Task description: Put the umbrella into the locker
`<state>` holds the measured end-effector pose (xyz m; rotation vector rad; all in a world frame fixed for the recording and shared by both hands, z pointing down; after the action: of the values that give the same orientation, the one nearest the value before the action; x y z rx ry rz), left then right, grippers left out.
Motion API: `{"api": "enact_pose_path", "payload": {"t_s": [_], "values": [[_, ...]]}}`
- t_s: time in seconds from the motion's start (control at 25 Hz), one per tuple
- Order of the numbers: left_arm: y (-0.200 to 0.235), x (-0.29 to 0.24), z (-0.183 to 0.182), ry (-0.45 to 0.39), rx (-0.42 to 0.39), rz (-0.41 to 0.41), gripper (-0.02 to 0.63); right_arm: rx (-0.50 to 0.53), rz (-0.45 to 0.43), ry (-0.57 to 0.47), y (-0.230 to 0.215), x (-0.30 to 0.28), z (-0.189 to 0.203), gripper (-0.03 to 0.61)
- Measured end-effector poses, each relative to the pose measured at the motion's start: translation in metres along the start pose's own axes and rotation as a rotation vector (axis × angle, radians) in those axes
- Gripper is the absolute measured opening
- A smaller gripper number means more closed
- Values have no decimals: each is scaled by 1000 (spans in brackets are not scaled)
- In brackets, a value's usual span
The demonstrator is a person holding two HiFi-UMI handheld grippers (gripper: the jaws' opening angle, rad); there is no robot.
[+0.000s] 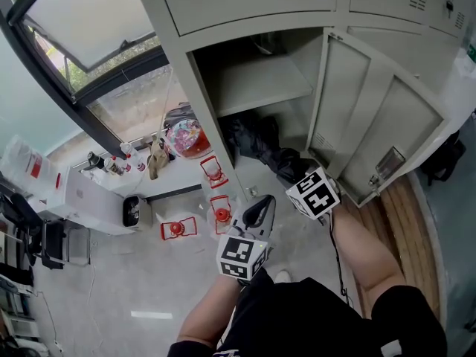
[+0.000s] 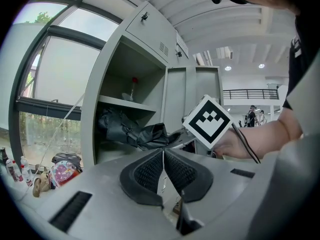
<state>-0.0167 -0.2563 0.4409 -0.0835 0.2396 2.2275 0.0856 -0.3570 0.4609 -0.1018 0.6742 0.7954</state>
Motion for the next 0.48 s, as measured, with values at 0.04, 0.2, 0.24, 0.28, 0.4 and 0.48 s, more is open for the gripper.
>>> {"api": "enact_pose_path", "payload": {"t_s": [0.04, 0.2, 0.24, 0.28, 0.4, 0.48], "values": [[1, -1, 0, 3, -1, 3, 20, -2, 3, 4, -2, -3, -1, 230], [11, -11, -3, 3, -12, 19, 20, -5, 16, 19, -10, -17, -7, 232], [14, -14, -4, 1, -14, 21, 20, -5, 18, 22, -12, -21, -9, 232], [17, -16, -4, 0, -14, 23, 20, -6, 19, 25, -14, -25, -10, 232], [24, -23, -7, 3, -14, 31, 20, -15, 23, 31, -20, -34, -15, 232], [27, -27, -9, 5, -20, 39, 20, -15, 24, 35, -26, -42, -18, 232]]}}
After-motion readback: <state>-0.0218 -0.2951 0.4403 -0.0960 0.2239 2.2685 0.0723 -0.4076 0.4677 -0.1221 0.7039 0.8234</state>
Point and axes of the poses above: the fingertips, and each gripper's own axes: x backward along the fingers, y to its left, z out of its underside, the point moved 6 cm from there along x, backward along the fingers, and after that the axes turned 2 degrees about x, right-handed, at the moved point
